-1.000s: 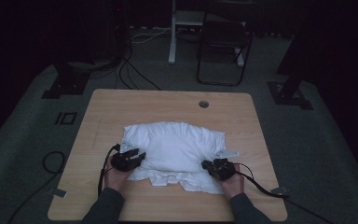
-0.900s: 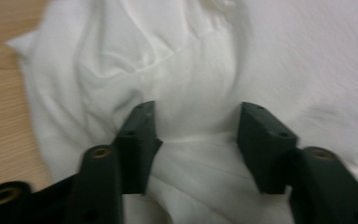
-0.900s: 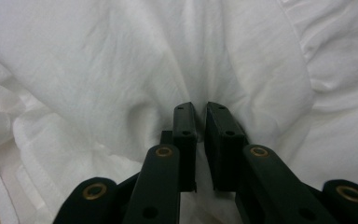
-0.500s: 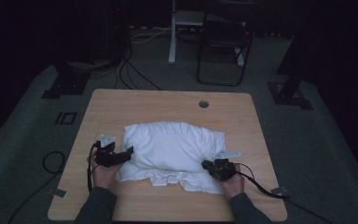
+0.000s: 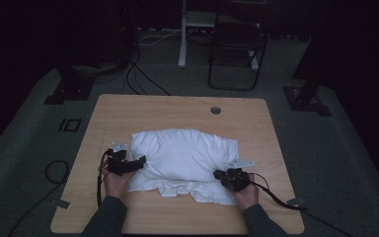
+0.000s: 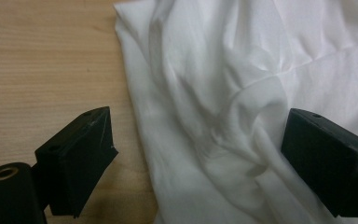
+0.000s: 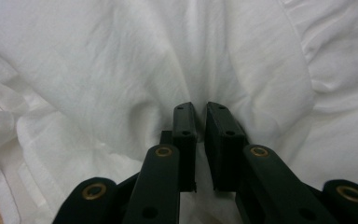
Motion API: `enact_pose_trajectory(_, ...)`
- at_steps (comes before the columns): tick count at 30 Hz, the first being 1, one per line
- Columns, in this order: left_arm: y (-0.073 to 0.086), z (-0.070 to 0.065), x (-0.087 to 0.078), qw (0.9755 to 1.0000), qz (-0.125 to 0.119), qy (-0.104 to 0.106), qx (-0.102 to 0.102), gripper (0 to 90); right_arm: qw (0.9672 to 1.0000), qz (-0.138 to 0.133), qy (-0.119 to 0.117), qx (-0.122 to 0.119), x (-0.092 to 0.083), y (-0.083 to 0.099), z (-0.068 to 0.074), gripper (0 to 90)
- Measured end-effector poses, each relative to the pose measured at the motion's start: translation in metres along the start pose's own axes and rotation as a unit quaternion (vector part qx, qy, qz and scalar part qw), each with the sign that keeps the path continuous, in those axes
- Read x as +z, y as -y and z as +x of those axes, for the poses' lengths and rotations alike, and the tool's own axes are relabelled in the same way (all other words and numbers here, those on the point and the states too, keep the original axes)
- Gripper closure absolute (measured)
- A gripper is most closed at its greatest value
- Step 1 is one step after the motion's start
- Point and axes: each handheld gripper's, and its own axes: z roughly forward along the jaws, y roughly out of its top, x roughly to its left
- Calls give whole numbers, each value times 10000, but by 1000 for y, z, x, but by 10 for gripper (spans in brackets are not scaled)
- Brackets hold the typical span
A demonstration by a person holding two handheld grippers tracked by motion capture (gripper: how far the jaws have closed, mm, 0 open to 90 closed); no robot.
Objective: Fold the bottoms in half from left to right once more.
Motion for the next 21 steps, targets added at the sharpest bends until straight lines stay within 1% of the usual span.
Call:
enact_pose_trajectory(1, 1, 0, 4, 9999, 115, 2, 30, 87, 10000, -4, -5, -2, 0, 0, 0, 819)
enact_pose_trajectory(4, 2, 0, 5, 9999, 120, -16, 50, 73, 10000, -2, -4, -10, 0, 0, 0, 820)
enact_pose_trajectory(5, 2, -2, 5, 9999, 127, 3, 84, 73, 10000, -2, -4, -9, 0, 0, 0, 819)
enact_pose_trajectory(8, 3, -8, 5, 9996, 135, 185, 137, 84, 10000, -6, -2, -11, 0, 0, 0, 819)
enact_pose_trajectory(9, 3, -11, 5, 9994, 132, 256, 212, 104, 10000, -5, -3, -11, 0, 0, 0, 820)
enact_pose_trajectory(10, 3, -11, 5, 9994, 132, 256, 212, 164, 10000, -5, -3, -11, 0, 0, 0, 820)
enact_pose_trajectory(11, 4, -14, 5, 9988, 96, 407, 271, 164, 10000, -5, -3, -12, 0, 0, 0, 819)
enact_pose_trajectory(12, 4, -15, 4, 9986, 90, 456, 261, 257, 10000, -7, -1, -15, 0, 0, 0, 819)
enact_pose_trajectory(13, 4, -16, 4, 9982, 99, 542, 254, 304, 10000, -4, -1, -10, 0, 0, 0, 819)
enact_pose_trajectory(16, 4, -14, 3, 9959, 172, 865, 210, 501, 10000, -9, 4, -11, 0, 0, 0, 819)
enact_pose_trajectory(17, 4, -14, 3, 9953, 194, 931, 201, 573, 10000, -8, 3, -12, 0, 0, 0, 819)
enact_pose_trajectory(18, 4, -14, 3, 9951, 208, 936, 237, 611, 10000, -9, 3, -15, 0, 0, 0, 819)
enact_pose_trajectory(19, 5, -14, 2, 9949, 195, 940, 291, 689, 10000, -10, 4, -13, 0, 0, 0, 819)
enact_pose_trajectory(20, 4, -16, 1, 9955, 170, 863, 357, 689, 10000, -10, 4, -13, 0, 0, 0, 819)
enact_pose_trajectory(21, 4, -16, 0, 9958, 155, 795, 429, 729, 10000, -9, 4, -12, 0, 0, 0, 819)
